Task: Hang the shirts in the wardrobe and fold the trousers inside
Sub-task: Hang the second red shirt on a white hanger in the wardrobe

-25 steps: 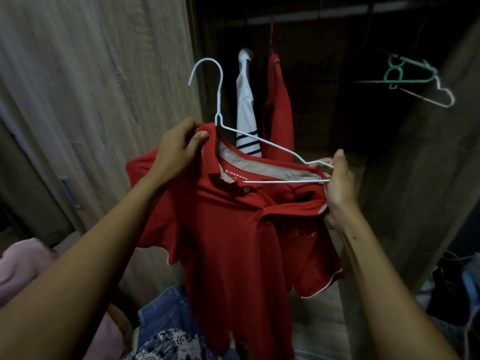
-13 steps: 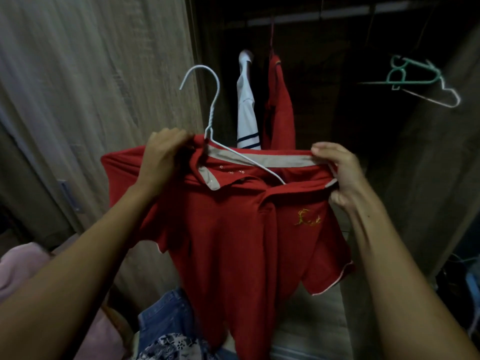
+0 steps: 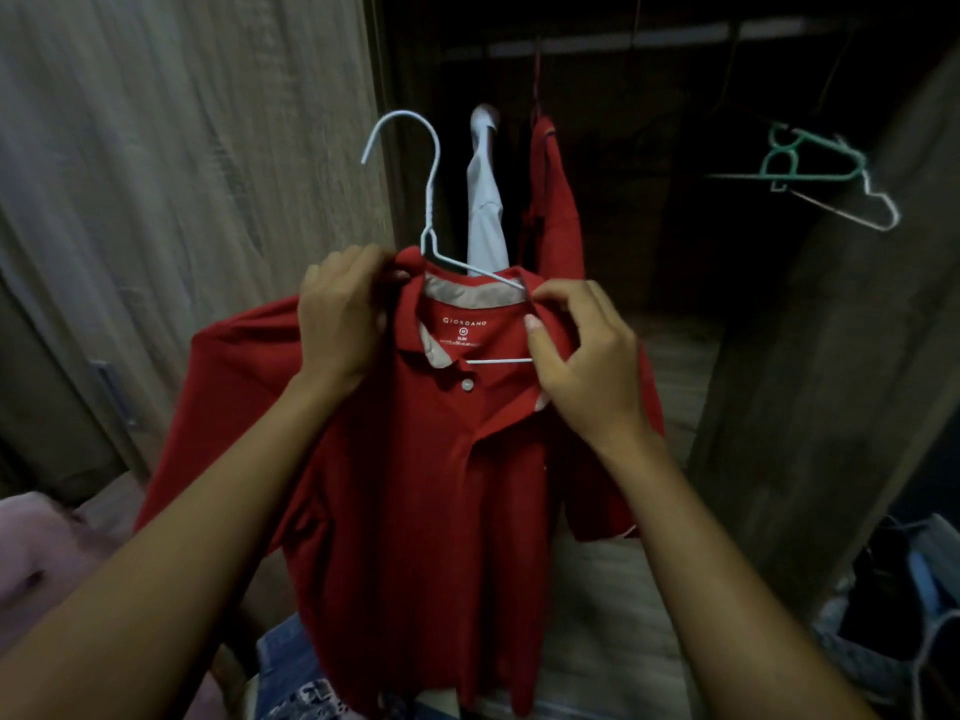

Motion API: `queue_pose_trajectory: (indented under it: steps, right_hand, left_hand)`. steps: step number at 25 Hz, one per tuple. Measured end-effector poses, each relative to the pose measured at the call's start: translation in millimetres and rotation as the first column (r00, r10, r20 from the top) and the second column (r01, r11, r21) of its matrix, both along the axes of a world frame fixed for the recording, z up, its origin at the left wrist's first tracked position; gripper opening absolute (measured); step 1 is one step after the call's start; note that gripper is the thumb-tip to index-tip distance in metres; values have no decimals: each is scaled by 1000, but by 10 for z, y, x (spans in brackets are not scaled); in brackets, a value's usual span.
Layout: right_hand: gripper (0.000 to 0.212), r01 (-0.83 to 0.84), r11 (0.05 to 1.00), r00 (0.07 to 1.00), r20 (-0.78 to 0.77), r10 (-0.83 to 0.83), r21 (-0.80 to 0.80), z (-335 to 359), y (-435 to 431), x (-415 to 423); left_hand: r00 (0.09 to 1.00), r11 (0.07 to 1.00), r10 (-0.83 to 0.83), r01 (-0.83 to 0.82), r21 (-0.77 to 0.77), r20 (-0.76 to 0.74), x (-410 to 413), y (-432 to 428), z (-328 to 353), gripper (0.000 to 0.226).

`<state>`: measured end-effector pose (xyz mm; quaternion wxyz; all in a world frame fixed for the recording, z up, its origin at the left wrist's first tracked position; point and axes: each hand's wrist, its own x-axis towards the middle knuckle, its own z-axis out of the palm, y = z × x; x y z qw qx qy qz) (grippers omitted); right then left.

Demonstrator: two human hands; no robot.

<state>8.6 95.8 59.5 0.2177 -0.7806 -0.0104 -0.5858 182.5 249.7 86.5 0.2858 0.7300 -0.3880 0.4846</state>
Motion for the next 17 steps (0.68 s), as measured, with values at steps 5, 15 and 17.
queue_pose_trajectory:
  steps: [5,15,17]
  right_hand:
    - [38,38,980,993,100,-58,195,29,-219,-134]
    - [16,65,997,902,-429,-39,46,141,-556,36]
    - [19,108,993,935,-344,-85,48,131,-526,55]
  left_hand:
    - [978,975,-195,185,-126,-72,4,46,-3,12]
    - [793,858,-514,480,-186,-326,-66,-112,44,8]
    - [787,856,-516,480,-191,-339,-56,-129,78,7]
